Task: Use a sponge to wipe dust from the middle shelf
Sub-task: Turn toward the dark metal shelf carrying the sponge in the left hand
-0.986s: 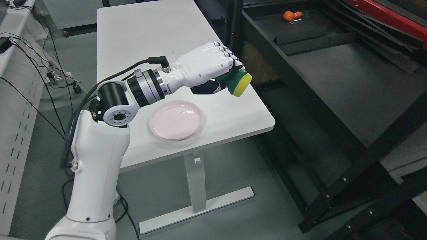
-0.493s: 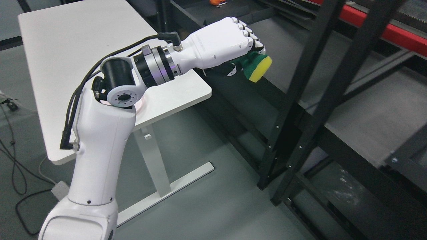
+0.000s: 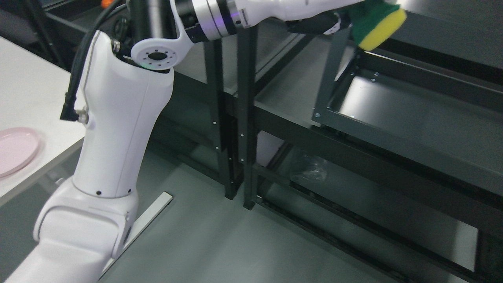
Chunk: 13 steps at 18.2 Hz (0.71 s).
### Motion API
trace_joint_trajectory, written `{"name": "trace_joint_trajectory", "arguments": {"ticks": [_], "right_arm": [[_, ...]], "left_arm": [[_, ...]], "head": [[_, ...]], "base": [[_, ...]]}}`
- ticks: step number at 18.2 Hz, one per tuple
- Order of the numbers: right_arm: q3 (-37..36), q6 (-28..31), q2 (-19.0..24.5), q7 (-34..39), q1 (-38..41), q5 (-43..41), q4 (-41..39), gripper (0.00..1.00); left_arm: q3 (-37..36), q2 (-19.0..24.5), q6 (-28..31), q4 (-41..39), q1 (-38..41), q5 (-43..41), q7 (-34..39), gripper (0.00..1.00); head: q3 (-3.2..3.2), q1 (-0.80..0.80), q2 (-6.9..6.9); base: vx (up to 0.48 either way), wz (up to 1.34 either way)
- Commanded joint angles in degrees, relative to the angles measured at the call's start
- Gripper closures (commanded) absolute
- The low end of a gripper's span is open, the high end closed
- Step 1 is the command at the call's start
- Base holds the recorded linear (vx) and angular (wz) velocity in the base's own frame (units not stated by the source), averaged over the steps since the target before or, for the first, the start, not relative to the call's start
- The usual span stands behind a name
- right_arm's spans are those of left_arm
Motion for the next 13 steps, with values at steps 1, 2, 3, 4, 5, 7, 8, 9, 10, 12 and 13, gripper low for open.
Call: {"name": "trace_joint_trajectory", "arguments": {"ticks": [1,2,3,4,5,7,8,9,10,12,13], "right_arm": [[0.0,4.2,-1.0,-0.2,0.0,0.0,-1.0,0.00],[0.0,4.2,-1.0,-0.3,0.0,0.0,-1.0,0.00],[0.0,4.2,-1.0,-0.2,0.0,0.0,-1.0,0.00],[0.0,4.2,-1.0,-0.3,0.0,0.0,-1.0,0.00],[0.0,4.2,-1.0,-0.2,0.0,0.0,-1.0,0.00],[0.0,4.2,-1.0,-0.2,0.0,0.0,-1.0,0.00],[0.0,4.2,-1.0,-0.2,0.0,0.0,-1.0,0.00],[0.0,4.2,-1.0,-0.3,0.0,0.0,-1.0,0.00],[0.0,4.2,-1.0,-0.2,0.0,0.0,-1.0,0.00],[0.0,4.2,-1.0,-0.2,0.0,0.0,-1.0,0.00],[0.0,4.2,-1.0,-0.3,0.0,0.0,-1.0,0.00]], "left_arm": [[-15.9,0.9,0.0,4.1,-13.5,1.6,1.4,0.99],[-17.5,0.9,0.0,4.6,-16.3,1.4,1.4,0.99],[-19.0,0.9,0.0,5.7,-18.6,1.3,1.4,0.99],[-20.2,0.9,0.0,7.1,-21.1,1.2,1.4,0.99],[-21.7,0.9,0.0,9.2,-24.0,0.5,1.4,0.99],[-25.3,0.9,0.0,13.6,-25.9,-1.3,1.5,0.99],[-27.3,0.9,0.0,16.0,-25.9,-3.5,1.4,0.99],[-28.5,0.9,0.0,18.0,-25.9,-6.5,1.5,0.99],[-29.2,0.9,0.0,20.6,-25.9,-9.8,1.5,0.99],[-29.3,0.9,0.0,24.5,-25.9,-13.3,1.6,1.00],[-29.4,0.9,0.0,25.7,-25.9,-16.0,1.6,1.00]], "head": [[0.00,0.00,0.00],[0.00,0.00,0.00],[0.00,0.00,0.00],[0.00,0.00,0.00],[0.00,0.00,0.00],[0.00,0.00,0.00],[0.00,0.00,0.00],[0.00,0.00,-0.01],[0.00,0.00,-0.01],[0.00,0.00,-0.02],[0.00,0.00,-0.02]], "base": [[-0.083,-0.87],[-0.083,-0.87],[-0.045,-0.87],[-0.045,-0.87],[-0.010,-0.82],[-0.011,-0.74],[-0.013,-0.66],[-0.002,-0.52],[-0.002,-0.52],[0.025,-0.36],[0.061,-0.35]]}}
